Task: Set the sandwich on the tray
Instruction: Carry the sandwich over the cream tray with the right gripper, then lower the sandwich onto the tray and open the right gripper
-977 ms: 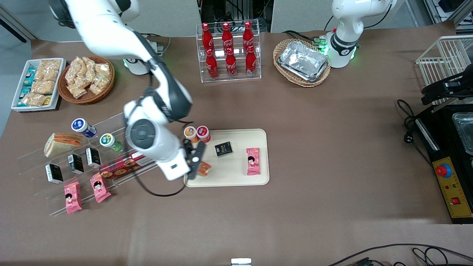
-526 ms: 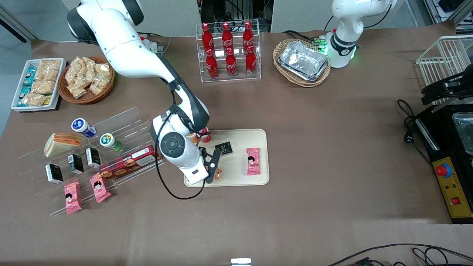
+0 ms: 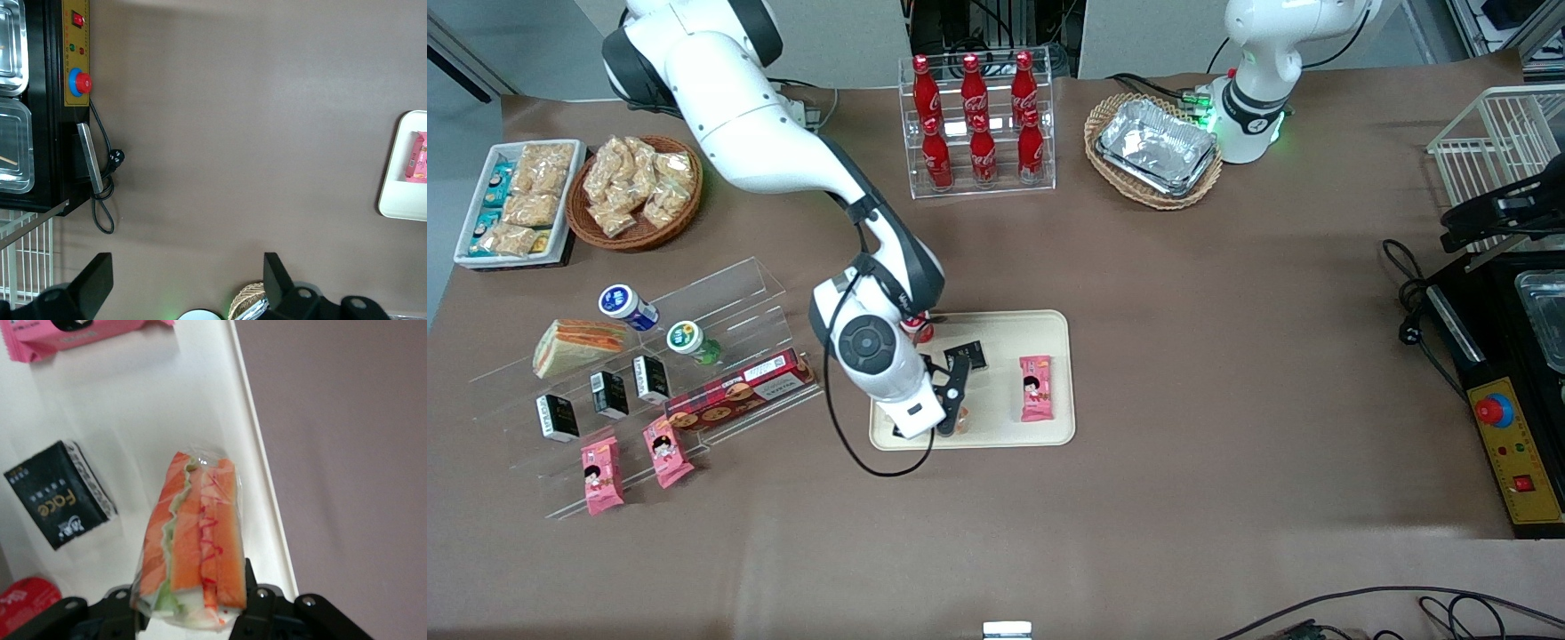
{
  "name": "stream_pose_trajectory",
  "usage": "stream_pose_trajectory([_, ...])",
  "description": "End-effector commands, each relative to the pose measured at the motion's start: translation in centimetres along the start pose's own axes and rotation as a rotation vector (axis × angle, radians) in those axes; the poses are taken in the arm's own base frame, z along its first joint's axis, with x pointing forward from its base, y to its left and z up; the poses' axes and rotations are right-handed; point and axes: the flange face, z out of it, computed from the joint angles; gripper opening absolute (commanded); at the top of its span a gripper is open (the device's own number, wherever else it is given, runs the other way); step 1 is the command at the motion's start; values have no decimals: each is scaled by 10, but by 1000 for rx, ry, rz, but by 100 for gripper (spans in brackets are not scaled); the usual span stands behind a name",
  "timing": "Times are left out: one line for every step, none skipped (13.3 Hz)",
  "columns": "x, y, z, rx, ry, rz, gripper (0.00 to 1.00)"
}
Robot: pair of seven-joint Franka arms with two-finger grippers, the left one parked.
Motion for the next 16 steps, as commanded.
stream_pose_trajectory([12,-5,3,-37,8,-37,100])
stream_pose_trajectory([10,-3,3,-38,9,-35,100])
stream_pose_trajectory([9,0,0,-41,13,-31,100])
stream_pose_trajectory([8,1,-6,-47,18,-32,100])
stream_pose_trajectory([7,4,-16,-51,22,-31,100])
stream_pose_trajectory([2,10,-28,-51,36,-10,100])
stream_pose_trajectory([-12,21,-44,-41,45,26,100])
stream_pose_trajectory([-25,29,-62,-20,56,68,100])
stream_pose_trajectory([-29,27,-81,-3,59,79,100])
stream_pose_trajectory([-38,28,-98,17,42,105,100])
stream_pose_trajectory([-58,38,-119,25,30,164,100])
stream_pose_trajectory([-72,41,-138,36,26,214,100])
stream_pose_trajectory([-90,47,-160,42,24,274,100])
stream_pose_trajectory([-109,53,-181,45,26,329,100])
stream_pose_trajectory([-126,58,-201,45,31,372,100])
stream_pose_trajectory([-148,64,-222,35,35,443,100])
